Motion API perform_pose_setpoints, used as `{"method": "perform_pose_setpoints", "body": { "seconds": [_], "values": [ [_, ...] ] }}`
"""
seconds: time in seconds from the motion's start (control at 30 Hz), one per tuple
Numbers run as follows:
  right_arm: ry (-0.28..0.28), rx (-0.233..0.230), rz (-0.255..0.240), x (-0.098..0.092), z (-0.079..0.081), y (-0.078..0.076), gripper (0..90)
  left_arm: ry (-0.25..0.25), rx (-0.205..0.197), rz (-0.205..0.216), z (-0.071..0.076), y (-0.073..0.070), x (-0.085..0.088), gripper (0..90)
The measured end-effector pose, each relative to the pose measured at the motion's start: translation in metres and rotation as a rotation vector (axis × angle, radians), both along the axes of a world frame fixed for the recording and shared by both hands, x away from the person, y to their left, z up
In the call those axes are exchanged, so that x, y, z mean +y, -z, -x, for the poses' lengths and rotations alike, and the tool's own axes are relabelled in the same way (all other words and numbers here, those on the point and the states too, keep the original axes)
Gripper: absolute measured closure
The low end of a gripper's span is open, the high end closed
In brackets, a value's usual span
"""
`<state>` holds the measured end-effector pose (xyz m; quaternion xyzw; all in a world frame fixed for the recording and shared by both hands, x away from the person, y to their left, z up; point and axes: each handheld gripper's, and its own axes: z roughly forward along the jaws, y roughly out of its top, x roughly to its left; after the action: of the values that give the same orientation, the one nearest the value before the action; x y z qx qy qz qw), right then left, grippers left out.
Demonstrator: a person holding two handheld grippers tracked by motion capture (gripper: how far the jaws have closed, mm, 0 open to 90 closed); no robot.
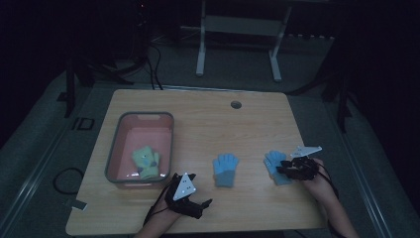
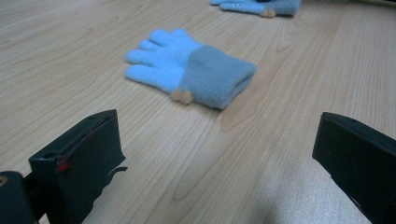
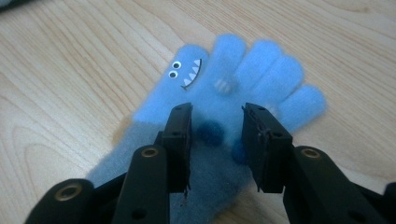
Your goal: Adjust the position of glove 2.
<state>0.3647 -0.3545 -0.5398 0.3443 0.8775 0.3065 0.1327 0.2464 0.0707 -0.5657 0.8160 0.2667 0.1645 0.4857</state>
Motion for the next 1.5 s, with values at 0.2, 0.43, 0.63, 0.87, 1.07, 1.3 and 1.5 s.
{"method": "perform_pose_setpoints", "body": {
  "seconds": [0.2, 0.43, 0.63, 0.87, 1.07, 1.3, 1.5],
  "values": [
    [0.039, 0.009, 0.004, 0.004, 0.004, 0.0, 83.3, -0.006, -0.001, 0.003, 0.0, 0.0, 0.0, 1.7],
    [0.133, 0.014, 0.009, 0.022, 0.014, -0.009, 85.6, -0.008, -0.004, 0.002, 0.0, 0.0, 0.0, 1.7],
    [0.181, 0.01, -0.032, 0.04, 0.022, -0.03, 86.0, -0.005, -0.004, 0.002, 0.0, 0.0, 0.0, 1.7],
    [0.202, 0.002, -0.063, 0.063, 0.036, -0.043, 86.1, -0.007, -0.004, 0.0, 0.001, 0.0, 0.0, 1.7],
    [0.209, 0.025, -0.091, 0.082, 0.043, -0.034, 86.1, -0.006, -0.006, 0.001, 0.001, 0.0, 0.0, 1.7],
    [0.197, 0.06, -0.07, 0.097, 0.034, -0.015, 85.8, -0.006, -0.005, -0.001, 0.001, 0.0, 0.0, 1.7],
    [0.2, 0.068, -0.029, 0.098, 0.027, -0.004, 81.9, -0.008, -0.003, 0.007, 0.001, 0.0, 0.001, 1.7]
  ]
}}
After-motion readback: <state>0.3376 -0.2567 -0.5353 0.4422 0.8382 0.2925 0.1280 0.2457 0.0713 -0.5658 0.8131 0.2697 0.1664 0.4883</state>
